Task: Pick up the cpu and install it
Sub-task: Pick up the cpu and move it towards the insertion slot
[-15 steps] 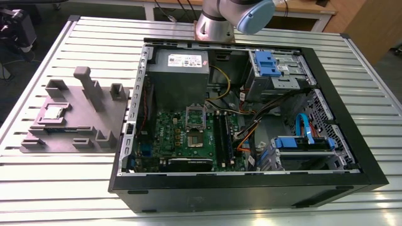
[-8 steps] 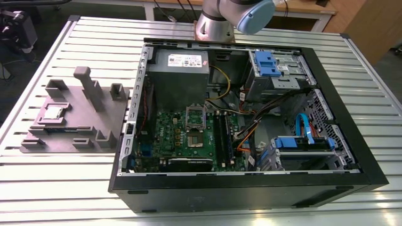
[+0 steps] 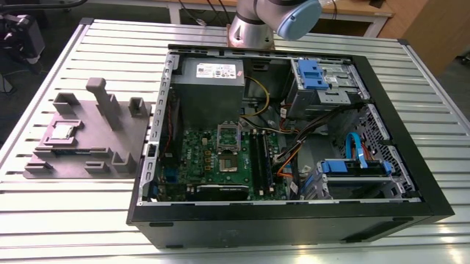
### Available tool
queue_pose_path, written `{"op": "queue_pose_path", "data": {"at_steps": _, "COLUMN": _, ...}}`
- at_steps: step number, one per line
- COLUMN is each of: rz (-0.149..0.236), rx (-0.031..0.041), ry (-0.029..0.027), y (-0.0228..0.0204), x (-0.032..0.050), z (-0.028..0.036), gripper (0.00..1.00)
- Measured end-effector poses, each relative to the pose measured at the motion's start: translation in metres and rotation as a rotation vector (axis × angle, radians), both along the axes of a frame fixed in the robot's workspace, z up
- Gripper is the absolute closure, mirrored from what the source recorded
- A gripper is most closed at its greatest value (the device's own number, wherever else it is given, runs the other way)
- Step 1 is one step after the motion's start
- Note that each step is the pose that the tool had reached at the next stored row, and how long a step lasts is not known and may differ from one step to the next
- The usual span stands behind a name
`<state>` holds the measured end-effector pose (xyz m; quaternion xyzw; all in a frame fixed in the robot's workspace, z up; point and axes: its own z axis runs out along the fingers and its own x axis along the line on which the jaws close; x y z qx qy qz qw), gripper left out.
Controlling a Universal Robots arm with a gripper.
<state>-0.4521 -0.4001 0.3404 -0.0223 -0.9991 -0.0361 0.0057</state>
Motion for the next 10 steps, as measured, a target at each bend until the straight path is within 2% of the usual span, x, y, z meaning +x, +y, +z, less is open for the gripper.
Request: {"op": "queue_pose_path", "data": {"at_steps": 10, "rz": 0.000, "rx": 0.0015, "ry": -0.0001, "y": 0.0000, "x": 0.0000, "z": -0.0046, "gripper": 0.41}}
